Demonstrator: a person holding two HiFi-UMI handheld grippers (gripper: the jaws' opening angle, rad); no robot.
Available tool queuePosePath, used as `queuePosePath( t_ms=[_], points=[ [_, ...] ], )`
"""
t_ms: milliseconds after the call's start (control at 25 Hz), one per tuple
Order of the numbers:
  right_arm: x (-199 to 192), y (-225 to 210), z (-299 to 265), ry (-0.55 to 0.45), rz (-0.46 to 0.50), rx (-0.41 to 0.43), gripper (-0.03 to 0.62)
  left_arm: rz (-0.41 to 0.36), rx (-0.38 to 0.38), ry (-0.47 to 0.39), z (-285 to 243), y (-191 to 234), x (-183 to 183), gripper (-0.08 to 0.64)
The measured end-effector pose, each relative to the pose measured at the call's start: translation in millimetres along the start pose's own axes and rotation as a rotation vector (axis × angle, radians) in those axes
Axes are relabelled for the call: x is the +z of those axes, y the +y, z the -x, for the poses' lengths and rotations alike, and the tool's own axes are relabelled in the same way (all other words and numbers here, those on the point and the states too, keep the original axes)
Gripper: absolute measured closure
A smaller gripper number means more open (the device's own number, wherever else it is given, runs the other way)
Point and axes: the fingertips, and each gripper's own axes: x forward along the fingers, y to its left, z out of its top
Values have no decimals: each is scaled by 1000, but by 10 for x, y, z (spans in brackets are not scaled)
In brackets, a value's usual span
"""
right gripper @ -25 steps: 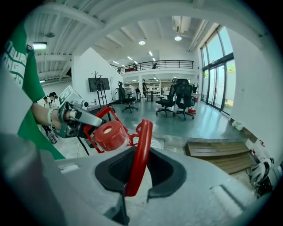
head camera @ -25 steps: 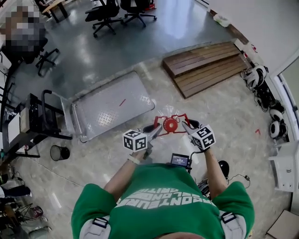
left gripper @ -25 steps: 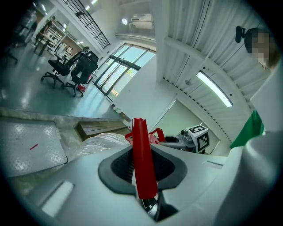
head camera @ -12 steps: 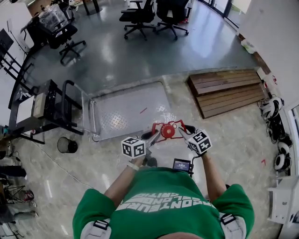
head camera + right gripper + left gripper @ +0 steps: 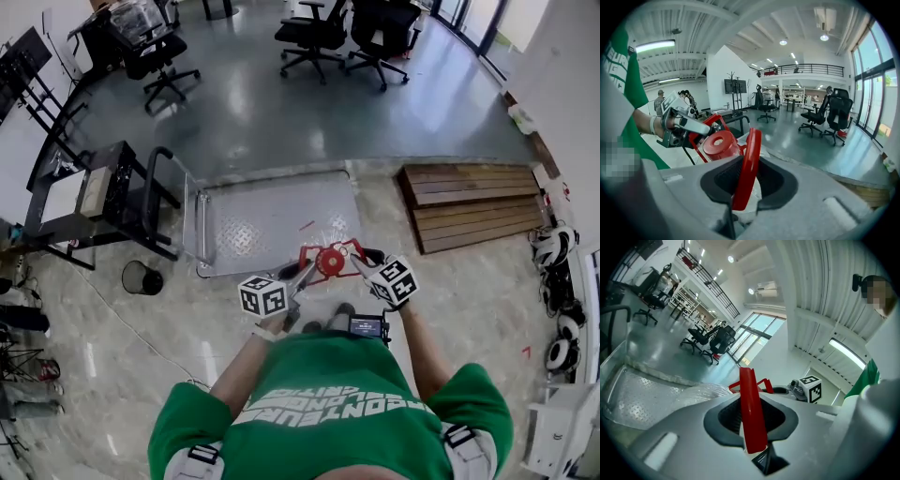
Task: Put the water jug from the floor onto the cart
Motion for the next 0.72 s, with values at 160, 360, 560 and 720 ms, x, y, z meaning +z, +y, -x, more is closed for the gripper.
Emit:
queuePosePath(
  t_ms=[160, 360, 560, 720],
  points=[
    [115, 18, -213, 9, 20, 39, 522, 16, 35, -21, 72, 191, 84, 480],
    [202, -37, -478, 10, 32, 79, 522, 21, 75, -31, 71, 431, 171, 480],
    [352, -212, -737, 17, 40, 105, 522, 35, 92, -41, -33, 644, 363, 479],
    [523, -411, -934, 24, 53, 136, 522, 40, 109, -62, -139, 800, 600, 479]
  ],
)
